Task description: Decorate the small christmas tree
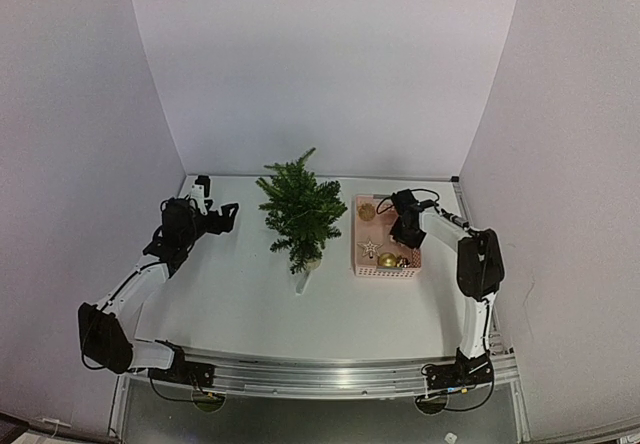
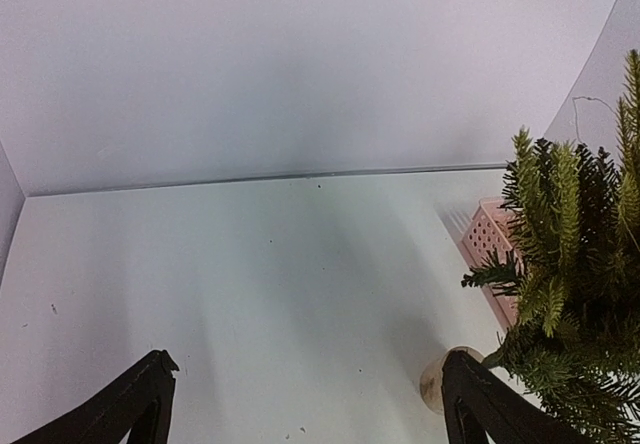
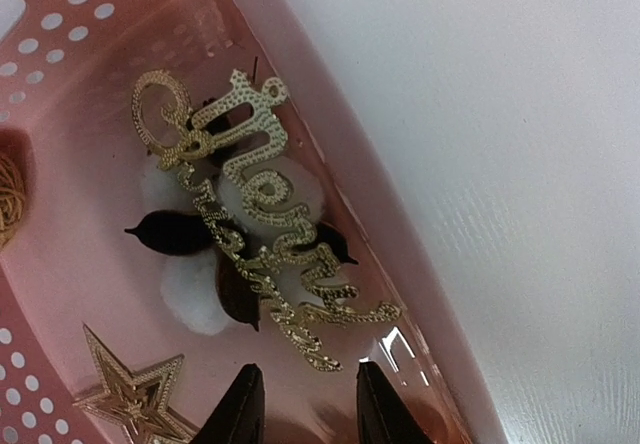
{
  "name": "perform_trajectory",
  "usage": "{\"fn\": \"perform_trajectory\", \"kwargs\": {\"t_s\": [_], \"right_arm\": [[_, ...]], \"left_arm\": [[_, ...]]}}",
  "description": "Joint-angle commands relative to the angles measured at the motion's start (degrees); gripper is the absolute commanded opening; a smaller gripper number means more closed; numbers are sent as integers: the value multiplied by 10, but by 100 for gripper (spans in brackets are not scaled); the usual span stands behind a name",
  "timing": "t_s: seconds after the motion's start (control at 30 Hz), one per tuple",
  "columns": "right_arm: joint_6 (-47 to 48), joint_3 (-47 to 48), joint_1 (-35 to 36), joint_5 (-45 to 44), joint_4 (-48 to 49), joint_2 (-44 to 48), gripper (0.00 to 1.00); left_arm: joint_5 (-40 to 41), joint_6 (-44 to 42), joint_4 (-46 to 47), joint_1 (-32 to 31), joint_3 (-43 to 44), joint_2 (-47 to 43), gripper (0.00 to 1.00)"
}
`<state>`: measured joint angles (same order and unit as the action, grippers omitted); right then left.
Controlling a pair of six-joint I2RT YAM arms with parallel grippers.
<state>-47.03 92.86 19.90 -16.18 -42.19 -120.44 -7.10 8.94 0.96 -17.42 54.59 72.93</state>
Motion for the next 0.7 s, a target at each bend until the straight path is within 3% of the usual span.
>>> {"fn": "perform_trajectory", "kwargs": {"t_s": [0.0,0.07,0.33,0.5,0.67], "right_arm": [[-21,5,0,-20,25,-13,36],[-27,-1,0,-32,25,-9,42],[-26,4,1,-25,33,-28,44],[-34,8,1,-44,34,-31,41],[-28,5,1,-35,47,-37,31]], "left_arm": [[-18,5,28,12,38,11,93],[-22,11,28,17,43,13,93],[-39,26,34,33,47,18,91],[-52,28,34,38,58,23,90],[-55,33,35,42,60,26,89]]}}
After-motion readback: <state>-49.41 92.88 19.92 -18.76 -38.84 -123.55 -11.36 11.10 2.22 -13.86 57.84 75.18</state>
